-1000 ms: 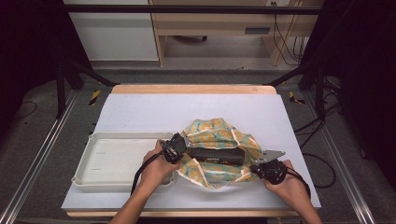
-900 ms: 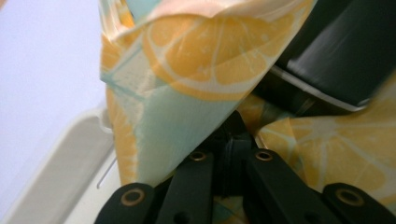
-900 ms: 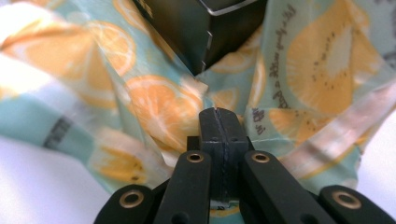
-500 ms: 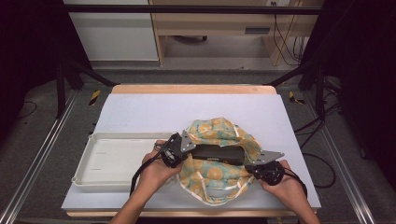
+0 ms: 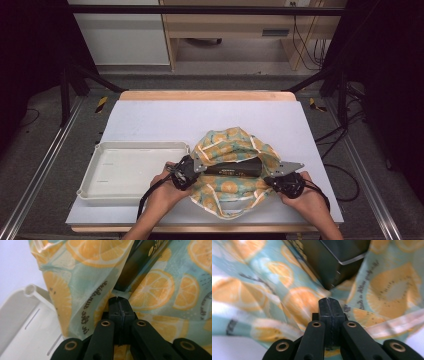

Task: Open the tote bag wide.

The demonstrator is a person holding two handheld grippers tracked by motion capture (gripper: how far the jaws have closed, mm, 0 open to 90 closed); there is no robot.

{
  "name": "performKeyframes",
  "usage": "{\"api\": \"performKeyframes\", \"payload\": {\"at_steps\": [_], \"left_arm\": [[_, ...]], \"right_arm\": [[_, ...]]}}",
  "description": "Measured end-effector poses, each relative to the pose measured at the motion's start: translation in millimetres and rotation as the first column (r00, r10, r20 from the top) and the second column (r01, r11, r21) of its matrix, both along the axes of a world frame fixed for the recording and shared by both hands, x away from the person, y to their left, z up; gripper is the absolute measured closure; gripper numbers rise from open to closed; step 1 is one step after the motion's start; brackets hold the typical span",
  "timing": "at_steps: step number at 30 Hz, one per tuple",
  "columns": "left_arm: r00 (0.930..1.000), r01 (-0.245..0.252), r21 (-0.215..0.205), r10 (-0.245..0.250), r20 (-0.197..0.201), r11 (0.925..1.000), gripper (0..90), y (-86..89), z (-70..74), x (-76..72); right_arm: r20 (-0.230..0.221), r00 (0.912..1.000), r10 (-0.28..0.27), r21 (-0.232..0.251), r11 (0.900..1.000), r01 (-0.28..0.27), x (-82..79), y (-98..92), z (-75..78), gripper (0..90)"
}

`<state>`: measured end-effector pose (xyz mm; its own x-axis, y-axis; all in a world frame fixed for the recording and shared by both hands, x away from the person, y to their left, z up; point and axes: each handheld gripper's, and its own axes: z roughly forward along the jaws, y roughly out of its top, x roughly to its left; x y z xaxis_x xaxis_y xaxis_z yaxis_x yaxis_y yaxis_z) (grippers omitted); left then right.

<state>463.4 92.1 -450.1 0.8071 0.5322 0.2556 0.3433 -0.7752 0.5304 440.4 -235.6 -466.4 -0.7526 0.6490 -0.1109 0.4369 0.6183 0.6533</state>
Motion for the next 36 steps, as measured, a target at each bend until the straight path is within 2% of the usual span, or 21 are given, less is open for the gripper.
{"api": "performKeyframes", "payload": {"at_steps": [2, 4, 9, 12, 15, 19, 24, 28, 36], "left_arm": [[1.0, 0.0, 0.004, 0.0, -0.001, 1.0, 89.9, -1.8, -1.9, 0.4], [1.0, 0.001, 0.002, -0.001, 0.003, 1.0, 89.9, -2.3, -2.1, 0.5], [1.0, -0.001, -0.004, 0.001, 0.0, 1.0, 89.9, -1.6, -1.7, 0.4], [1.0, 0.0, -0.004, 0.0, 0.001, 1.0, 89.9, -1.4, -1.4, 0.6], [1.0, -0.002, -0.012, 0.002, 0.006, 0.9999, 89.9, -1.1, -0.9, 0.5], [1.0, -0.002, -0.02, 0.002, 0.005, 0.9998, 89.9, 0.4, -0.3, 1.0], [1.0, -0.002, -0.025, 0.002, 0.002, 0.9997, 90.0, 1.3, 0.1, 1.8], [1.0, 0.0, -0.024, 0.0, -0.003, 0.9997, 90.0, 0.5, -1.1, 2.4], [1.0, -0.002, -0.02, 0.002, -0.009, 0.9998, 90.0, 0.4, -3.4, 3.7]], "right_arm": [[0.001, 1.0, -0.008, 0.014, 1.0, 0.008, 0.8, -1.8, 0.8, 90.0], [0.029, 0.9996, 0.001, 0.033, 0.999, -0.002, -0.3, -1.1, 7.0, 90.0], [0.103, 0.9945, 0.017, 0.095, 0.995, -0.027, 0.2, 3.8, 33.7, 90.0], [0.155, 0.9878, 0.011, 0.112, 0.993, -0.029, 10.3, 8.0, 48.2, 90.0], [0.173, 0.9848, 0.015, 0.109, 0.993, -0.034, 28.3, 15.1, 54.4, 90.0], [0.157, 0.9876, 0.004, 0.1, 0.995, -0.02, 57.1, 22.8, 48.6, 90.0], [0.098, 0.9925, -0.072, 0.092, 0.994, 0.063, 87.4, 17.6, 28.9, 90.0], [0.047, 0.9934, -0.105, 0.085, 0.991, 0.1, 101.7, 11.7, 14.3, 90.0], [-0.004, 0.9892, -0.146, 0.076, 0.986, 0.146, 113.8, 7.4, 0.3, 90.0]]}}
